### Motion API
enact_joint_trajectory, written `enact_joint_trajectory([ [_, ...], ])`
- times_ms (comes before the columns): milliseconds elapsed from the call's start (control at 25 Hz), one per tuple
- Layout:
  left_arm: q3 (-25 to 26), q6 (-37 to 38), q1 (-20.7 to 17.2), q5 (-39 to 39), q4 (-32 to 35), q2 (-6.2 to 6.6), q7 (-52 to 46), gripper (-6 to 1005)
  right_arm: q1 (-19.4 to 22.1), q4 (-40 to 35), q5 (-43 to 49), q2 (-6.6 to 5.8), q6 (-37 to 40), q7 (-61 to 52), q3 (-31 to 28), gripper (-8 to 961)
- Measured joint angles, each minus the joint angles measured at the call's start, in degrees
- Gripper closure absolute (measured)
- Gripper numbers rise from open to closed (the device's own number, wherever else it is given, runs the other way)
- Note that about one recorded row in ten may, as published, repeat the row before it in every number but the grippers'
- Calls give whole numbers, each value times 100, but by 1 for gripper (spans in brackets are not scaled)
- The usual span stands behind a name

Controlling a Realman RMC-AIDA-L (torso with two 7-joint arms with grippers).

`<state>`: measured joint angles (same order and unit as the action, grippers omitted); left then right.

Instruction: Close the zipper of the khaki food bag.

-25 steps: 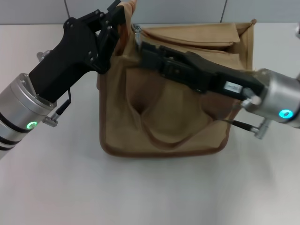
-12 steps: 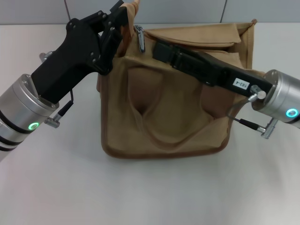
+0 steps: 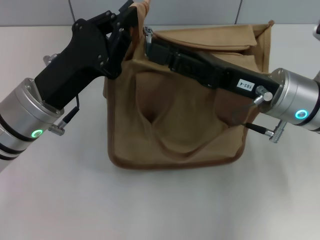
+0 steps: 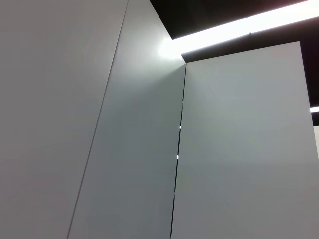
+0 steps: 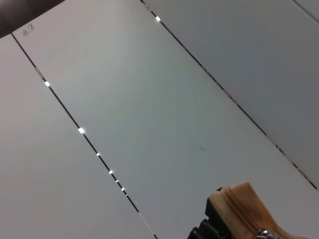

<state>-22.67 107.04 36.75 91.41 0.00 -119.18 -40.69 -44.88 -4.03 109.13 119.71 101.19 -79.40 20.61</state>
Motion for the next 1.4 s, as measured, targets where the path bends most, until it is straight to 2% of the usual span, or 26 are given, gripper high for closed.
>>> enact_joint_trajectory([
  [280,0,-15,14,-6,0,0,0,939,-79,43,-21,0,-202,-4,88,359],
  [520,0,-15,17,-28,-1,0,0,938,-145,60,-1,1,105,43,111,360],
  [1400,0,-14,6,-24,-17,0,91,934,-183,82,-43,9,-259,24,34,379],
])
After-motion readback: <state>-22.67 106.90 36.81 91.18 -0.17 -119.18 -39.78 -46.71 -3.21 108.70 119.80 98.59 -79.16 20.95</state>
